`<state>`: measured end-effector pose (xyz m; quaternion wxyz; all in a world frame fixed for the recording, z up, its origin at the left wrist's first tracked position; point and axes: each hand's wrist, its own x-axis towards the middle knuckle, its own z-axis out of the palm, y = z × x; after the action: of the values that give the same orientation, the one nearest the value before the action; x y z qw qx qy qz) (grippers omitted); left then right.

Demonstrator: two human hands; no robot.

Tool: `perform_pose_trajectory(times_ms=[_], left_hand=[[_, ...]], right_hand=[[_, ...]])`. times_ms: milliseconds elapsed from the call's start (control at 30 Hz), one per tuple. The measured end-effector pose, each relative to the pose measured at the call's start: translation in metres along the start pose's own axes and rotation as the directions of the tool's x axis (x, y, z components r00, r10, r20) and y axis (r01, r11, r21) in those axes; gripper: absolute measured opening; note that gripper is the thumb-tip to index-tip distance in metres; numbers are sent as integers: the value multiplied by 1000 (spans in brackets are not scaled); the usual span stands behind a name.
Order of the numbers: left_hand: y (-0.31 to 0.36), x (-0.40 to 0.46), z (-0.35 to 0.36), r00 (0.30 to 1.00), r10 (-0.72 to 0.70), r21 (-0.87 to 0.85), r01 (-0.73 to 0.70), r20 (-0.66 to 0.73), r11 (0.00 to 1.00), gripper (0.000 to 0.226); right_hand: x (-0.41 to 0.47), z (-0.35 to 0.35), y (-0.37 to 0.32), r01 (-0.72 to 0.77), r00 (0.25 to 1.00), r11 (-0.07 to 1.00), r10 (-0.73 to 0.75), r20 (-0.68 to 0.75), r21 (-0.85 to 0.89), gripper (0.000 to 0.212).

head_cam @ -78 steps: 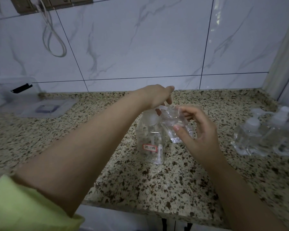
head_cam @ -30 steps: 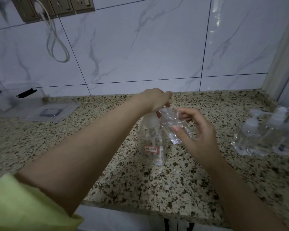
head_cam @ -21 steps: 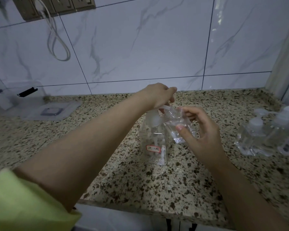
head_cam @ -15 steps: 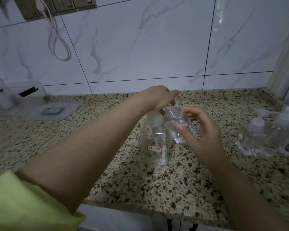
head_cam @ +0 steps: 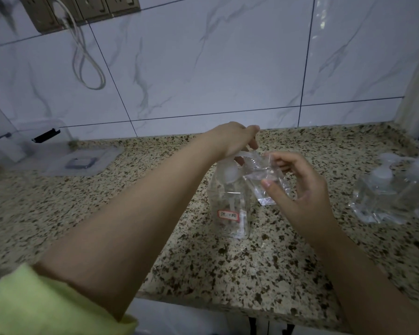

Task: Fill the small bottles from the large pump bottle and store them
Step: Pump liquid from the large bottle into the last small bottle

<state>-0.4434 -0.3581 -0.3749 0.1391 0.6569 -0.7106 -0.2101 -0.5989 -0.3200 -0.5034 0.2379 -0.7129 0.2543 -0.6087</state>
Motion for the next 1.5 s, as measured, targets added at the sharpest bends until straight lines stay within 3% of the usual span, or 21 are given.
perform_pose_trajectory(times_ms=[900, 1500], left_hand=[[0, 4, 3, 994, -19, -71, 11, -107, 997, 50], [-2, 4, 1, 997, -12, -54, 8, -71, 998, 50]], right_hand=[[-1, 0, 4, 13, 1000, 1000, -13, -16, 2, 37], [-1, -1, 2, 8, 1000, 1000, -8, -11, -2, 38]])
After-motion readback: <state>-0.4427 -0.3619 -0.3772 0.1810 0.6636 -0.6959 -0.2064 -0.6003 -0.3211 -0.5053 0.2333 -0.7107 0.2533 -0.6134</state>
